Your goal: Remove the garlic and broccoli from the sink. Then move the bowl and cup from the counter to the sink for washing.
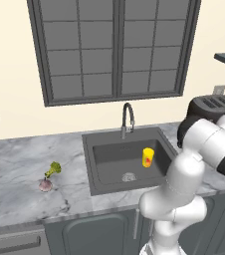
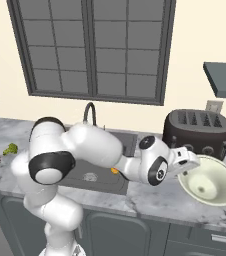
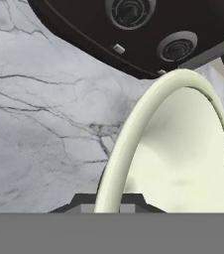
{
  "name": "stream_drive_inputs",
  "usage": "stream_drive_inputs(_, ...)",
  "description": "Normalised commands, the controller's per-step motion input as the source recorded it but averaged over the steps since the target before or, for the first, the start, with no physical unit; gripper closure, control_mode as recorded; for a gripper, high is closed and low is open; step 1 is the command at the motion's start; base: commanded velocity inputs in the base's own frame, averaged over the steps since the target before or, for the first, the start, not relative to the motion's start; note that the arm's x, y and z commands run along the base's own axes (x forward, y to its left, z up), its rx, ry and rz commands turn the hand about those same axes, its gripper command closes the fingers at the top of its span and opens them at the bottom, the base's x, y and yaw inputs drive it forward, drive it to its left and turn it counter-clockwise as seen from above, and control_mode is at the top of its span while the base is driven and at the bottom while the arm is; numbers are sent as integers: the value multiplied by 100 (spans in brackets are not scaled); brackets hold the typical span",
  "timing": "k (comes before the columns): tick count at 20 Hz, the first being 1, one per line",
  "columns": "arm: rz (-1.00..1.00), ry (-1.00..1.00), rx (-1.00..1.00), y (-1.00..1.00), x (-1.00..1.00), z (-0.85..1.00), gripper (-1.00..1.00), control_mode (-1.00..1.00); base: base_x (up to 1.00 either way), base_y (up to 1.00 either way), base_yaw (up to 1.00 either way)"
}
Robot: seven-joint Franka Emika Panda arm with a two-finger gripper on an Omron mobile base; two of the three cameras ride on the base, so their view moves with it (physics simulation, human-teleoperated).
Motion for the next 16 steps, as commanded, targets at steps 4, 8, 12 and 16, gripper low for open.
stream_drive_inputs(4, 1, 0, -10, 11, -20, 33, 100, -100, 0, 0, 0)
stream_drive_inputs(8, 1, 0, -4, 20, -21, 26, 100, -100, 0, 0, 0)
stream_drive_inputs(12, 6, 0, -2, 29, -7, 20, 100, -100, 0, 0, 0)
stream_drive_inputs(16, 9, 0, -3, 25, 0, 19, 100, -100, 0, 0, 0)
